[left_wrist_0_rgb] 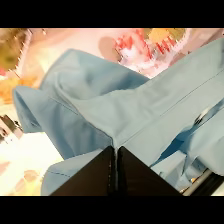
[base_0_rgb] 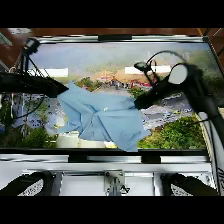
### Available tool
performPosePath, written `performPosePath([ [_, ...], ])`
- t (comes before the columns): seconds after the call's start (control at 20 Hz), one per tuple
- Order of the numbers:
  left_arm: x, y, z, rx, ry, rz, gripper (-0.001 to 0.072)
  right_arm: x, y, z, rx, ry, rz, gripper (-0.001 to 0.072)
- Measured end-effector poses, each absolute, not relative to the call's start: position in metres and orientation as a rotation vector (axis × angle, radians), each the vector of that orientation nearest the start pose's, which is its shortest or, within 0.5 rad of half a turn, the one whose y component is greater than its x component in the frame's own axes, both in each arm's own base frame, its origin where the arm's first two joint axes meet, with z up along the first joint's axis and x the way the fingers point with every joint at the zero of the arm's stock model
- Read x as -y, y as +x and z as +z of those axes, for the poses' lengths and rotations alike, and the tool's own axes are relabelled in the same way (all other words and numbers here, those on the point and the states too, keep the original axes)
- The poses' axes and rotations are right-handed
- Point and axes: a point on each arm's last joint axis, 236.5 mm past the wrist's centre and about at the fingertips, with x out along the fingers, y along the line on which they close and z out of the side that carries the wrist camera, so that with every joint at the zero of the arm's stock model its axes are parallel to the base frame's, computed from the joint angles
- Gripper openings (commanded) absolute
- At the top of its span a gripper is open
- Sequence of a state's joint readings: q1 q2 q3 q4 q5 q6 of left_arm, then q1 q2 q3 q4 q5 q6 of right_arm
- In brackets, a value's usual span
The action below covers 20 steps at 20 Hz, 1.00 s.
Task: Fold the shirts.
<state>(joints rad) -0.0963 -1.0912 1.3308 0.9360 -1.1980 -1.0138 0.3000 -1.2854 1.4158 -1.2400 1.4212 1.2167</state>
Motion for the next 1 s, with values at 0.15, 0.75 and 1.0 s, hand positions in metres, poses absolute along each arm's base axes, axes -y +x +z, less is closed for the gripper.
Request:
performPosePath([
  [0.15,0.16,0.365,0.217,-0.73,0.051,-0.735,0.0053,-0.172,0.348,0.155,-1.044,-0.301,0.69,0.0077],
  [0.75,0.176,0.305,0.096,-1.148,-0.077,-0.778,0.0558,-0.179,0.31,0.163,-1.187,-0.283,0.803,0.0077],
  [1.0,0.183,0.33,0.083,-1.042,0.005,-0.794,0.0621,-0.174,0.297,0.141,-1.329,-0.289,0.827,0.0077],
])
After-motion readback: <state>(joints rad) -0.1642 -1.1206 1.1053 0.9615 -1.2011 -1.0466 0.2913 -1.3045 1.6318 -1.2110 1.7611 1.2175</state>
